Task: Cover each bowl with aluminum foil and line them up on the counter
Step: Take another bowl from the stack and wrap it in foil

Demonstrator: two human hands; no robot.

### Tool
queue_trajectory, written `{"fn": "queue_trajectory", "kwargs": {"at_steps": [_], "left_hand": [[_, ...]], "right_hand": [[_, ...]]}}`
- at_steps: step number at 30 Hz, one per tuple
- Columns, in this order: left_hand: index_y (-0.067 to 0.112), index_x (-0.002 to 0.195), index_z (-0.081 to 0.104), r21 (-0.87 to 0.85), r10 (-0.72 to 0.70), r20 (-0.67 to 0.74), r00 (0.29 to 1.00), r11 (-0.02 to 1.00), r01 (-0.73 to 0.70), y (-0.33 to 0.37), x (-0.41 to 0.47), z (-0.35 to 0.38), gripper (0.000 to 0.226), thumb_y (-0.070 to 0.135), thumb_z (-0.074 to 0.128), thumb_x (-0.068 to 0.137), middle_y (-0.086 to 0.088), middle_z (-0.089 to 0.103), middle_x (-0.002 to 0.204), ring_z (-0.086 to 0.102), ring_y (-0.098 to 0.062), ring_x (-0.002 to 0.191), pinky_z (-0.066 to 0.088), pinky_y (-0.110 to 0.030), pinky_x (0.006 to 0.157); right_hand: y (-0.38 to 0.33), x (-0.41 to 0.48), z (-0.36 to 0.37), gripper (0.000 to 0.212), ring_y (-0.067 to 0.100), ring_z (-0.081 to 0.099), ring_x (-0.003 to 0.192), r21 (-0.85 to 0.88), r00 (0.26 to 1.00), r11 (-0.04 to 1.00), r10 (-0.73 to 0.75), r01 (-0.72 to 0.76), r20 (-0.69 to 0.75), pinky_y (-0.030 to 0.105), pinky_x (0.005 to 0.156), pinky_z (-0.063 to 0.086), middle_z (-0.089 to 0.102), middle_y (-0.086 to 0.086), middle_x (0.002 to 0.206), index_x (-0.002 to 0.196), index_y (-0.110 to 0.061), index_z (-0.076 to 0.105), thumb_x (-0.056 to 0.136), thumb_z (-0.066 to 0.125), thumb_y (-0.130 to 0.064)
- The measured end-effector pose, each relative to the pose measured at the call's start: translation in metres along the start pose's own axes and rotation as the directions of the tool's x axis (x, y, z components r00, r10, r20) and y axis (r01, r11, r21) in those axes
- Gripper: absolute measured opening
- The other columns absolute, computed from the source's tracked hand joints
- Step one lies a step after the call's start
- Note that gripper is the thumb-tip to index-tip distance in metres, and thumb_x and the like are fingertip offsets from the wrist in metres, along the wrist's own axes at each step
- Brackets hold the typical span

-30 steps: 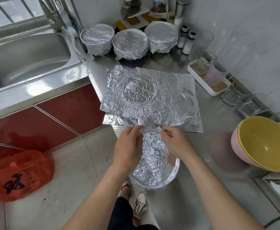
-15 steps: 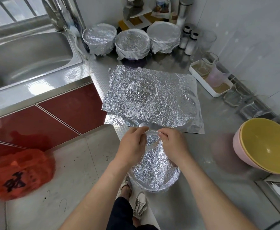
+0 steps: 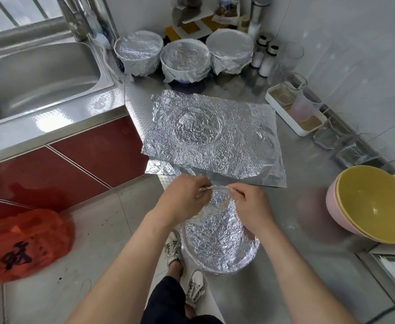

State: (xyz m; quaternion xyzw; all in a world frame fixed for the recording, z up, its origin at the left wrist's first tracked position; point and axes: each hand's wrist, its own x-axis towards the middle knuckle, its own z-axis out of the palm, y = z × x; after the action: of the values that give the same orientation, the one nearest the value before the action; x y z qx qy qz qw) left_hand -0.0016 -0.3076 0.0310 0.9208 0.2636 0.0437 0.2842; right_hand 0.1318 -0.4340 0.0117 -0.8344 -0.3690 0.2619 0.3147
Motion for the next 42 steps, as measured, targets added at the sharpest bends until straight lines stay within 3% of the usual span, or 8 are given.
{"fn": "queue_trajectory", "kwargs": {"at_steps": [7, 10, 17, 20, 24, 30, 35, 42], "left_hand": [[0.018, 0.115, 0.068, -0.162, -0.089, 0.097, 0.991, 0.981, 0.104, -0.006, 0.002, 0.006, 0.031, 0.04, 0.057, 0.096, 0.006, 0.062, 0.112, 0.056, -0.01, 0.095, 0.043, -0.028, 0.084], [0.018, 0.113, 0.063, -0.274, -0.121, 0.2, 0.972, 0.946, 0.174, -0.005, 0.0, 0.007, 0.029, 0.041, 0.052, 0.098, 0.005, 0.066, 0.108, 0.061, -0.009, 0.084, 0.049, -0.032, 0.083], [0.019, 0.11, 0.065, -0.279, -0.126, 0.133, 0.983, 0.947, 0.159, -0.002, 0.002, 0.011, 0.024, 0.037, 0.055, 0.098, 0.002, 0.07, 0.094, 0.064, -0.015, 0.078, 0.054, -0.041, 0.076], [0.02, 0.124, 0.062, -0.252, -0.13, 0.107, 0.986, 0.956, 0.153, 0.002, 0.003, 0.011, 0.032, 0.037, 0.05, 0.1, -0.001, 0.071, 0.106, 0.066, -0.015, 0.086, 0.053, -0.036, 0.083], [0.019, 0.136, 0.053, -0.306, -0.294, -0.044, 0.955, 0.914, 0.267, 0.004, -0.013, 0.02, 0.039, 0.036, 0.043, 0.102, 0.001, 0.057, 0.134, 0.053, -0.016, 0.12, 0.034, -0.022, 0.091], [0.02, 0.13, 0.059, -0.423, -0.392, -0.18, 0.902, 0.859, 0.289, 0.015, -0.033, 0.042, 0.031, 0.022, 0.045, 0.103, 0.013, 0.06, 0.11, 0.056, -0.006, 0.096, 0.037, -0.017, 0.075], [0.018, 0.127, 0.061, -0.453, -0.388, -0.19, 0.902, 0.849, 0.27, 0.017, -0.029, 0.047, 0.031, 0.018, 0.042, 0.103, 0.014, 0.062, 0.1, 0.054, 0.003, 0.081, 0.039, -0.012, 0.067], [0.019, 0.124, 0.063, -0.476, -0.371, -0.135, 0.919, 0.838, 0.268, 0.014, -0.022, 0.046, 0.029, 0.018, 0.043, 0.103, 0.012, 0.062, 0.072, 0.053, -0.005, 0.059, 0.041, -0.023, 0.058]], "right_hand": [[0.009, -0.001, -0.005, 0.016, -0.002, 0.051, 0.062, 0.093, 0.999, 0.995, 0.043, -0.041, -0.014, 0.019, 0.058, 0.037, 0.062, -0.016, 0.071, 0.099, -0.022, 0.072, 0.097, 0.056, -0.019], [0.01, -0.002, -0.008, 0.016, -0.003, 0.049, 0.058, 0.089, 0.997, 0.993, 0.072, -0.071, -0.009, 0.014, 0.054, 0.034, 0.059, -0.016, 0.068, 0.099, -0.021, 0.072, 0.097, 0.056, -0.019], [0.009, -0.003, -0.011, 0.016, -0.002, 0.046, 0.047, 0.117, 0.993, 0.987, 0.112, -0.107, -0.037, 0.013, 0.047, 0.035, 0.056, -0.011, 0.062, 0.099, -0.017, 0.071, 0.097, 0.056, -0.016], [0.009, -0.004, -0.012, 0.018, 0.0, 0.052, 0.061, 0.134, 0.988, 0.981, 0.147, -0.139, -0.053, 0.014, 0.056, 0.04, 0.065, -0.009, 0.077, 0.106, -0.014, 0.071, 0.096, 0.056, -0.017], [0.007, 0.004, -0.024, 0.042, 0.008, 0.056, 0.108, 0.094, 0.984, 0.985, 0.133, -0.145, 0.121, 0.032, 0.094, 0.047, 0.059, -0.011, 0.121, 0.133, -0.024, 0.053, 0.093, 0.059, -0.038], [-0.018, 0.04, -0.028, 0.055, 0.016, 0.055, 0.075, -0.006, 0.855, 0.98, 0.178, -0.201, 0.487, 0.03, 0.075, 0.04, 0.05, -0.006, 0.069, 0.106, -0.013, 0.065, 0.093, 0.04, -0.061], [-0.017, 0.047, -0.023, 0.066, 0.028, 0.041, 0.132, 0.006, 0.806, 0.96, 0.231, -0.279, 0.545, 0.042, 0.107, 0.031, 0.047, 0.011, 0.142, 0.134, -0.015, 0.052, 0.092, 0.039, -0.064], [-0.011, 0.039, -0.024, 0.055, 0.022, 0.032, 0.139, 0.192, 0.828, 0.932, 0.163, -0.307, 0.536, 0.036, 0.112, 0.024, 0.038, 0.004, 0.151, 0.141, -0.012, 0.044, 0.099, 0.039, -0.047]]}}
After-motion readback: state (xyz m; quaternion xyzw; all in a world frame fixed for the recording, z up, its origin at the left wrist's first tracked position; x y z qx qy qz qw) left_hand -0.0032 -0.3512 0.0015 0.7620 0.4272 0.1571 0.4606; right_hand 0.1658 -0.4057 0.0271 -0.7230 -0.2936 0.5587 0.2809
